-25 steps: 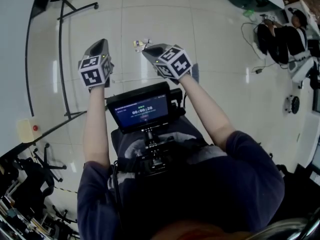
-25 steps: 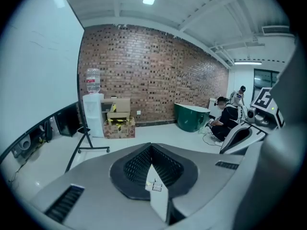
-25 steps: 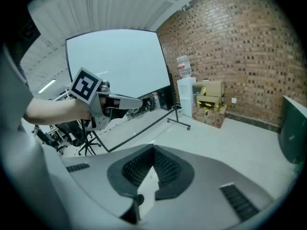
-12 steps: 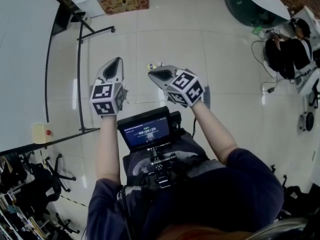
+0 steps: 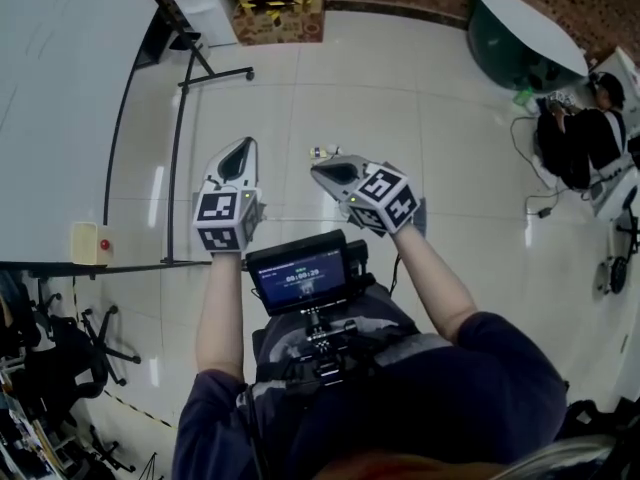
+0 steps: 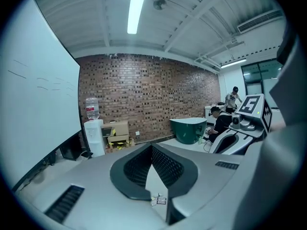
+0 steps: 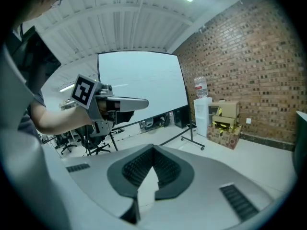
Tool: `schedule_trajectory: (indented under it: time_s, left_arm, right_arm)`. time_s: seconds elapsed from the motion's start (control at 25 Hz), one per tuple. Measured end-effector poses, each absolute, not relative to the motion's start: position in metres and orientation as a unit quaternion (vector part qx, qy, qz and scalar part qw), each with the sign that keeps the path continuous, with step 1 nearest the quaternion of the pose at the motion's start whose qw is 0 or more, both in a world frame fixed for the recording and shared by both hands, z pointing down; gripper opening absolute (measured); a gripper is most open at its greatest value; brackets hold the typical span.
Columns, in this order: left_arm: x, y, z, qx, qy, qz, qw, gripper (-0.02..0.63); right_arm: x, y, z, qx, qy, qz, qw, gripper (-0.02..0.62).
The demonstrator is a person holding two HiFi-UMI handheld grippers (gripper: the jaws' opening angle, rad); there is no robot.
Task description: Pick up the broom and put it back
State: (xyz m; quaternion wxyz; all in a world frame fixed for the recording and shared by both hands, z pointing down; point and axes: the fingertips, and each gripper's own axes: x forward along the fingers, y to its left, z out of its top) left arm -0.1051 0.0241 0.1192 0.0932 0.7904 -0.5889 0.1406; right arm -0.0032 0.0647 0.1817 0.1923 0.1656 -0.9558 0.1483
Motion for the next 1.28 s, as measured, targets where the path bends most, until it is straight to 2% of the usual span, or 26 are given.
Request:
schedule_trajectory:
  time_s: [0.36,0.6,0.96,1.16,1.28]
  left_arm:
    - [-0.138,0.105,0.088,0.818,-0.564,0.096,0.065,0.005]
    - [-0.138,0.141,0.092,0.849,-0.517,0.077,0.079,0.005]
    - [-0.011,0.172,0.088,0.880,-0.461,0.104,0.047,0.005]
    - [0.052,0.181,0.090,0.886,-0.449,0.063,0.100,0.005]
    - [0.101,0.194,0.105,0.887,-0.444,0.081,0.099,0.005]
  right_arm:
    - [-0.043,0.140,0.152,0.198,-0.952,0.111,0.204,0.009]
    - [-0.054,0.187,0.141,0.233,-0.944,0.107,0.206,0.009]
    - [0.063,0.222,0.125,0.292,-0.934,0.101,0.180,0.009]
    - [0.118,0.246,0.121,0.288,-0.935,0.100,0.179,0.009]
    - [0.163,0.261,0.129,0.289,-0.934,0.107,0.178,0.009]
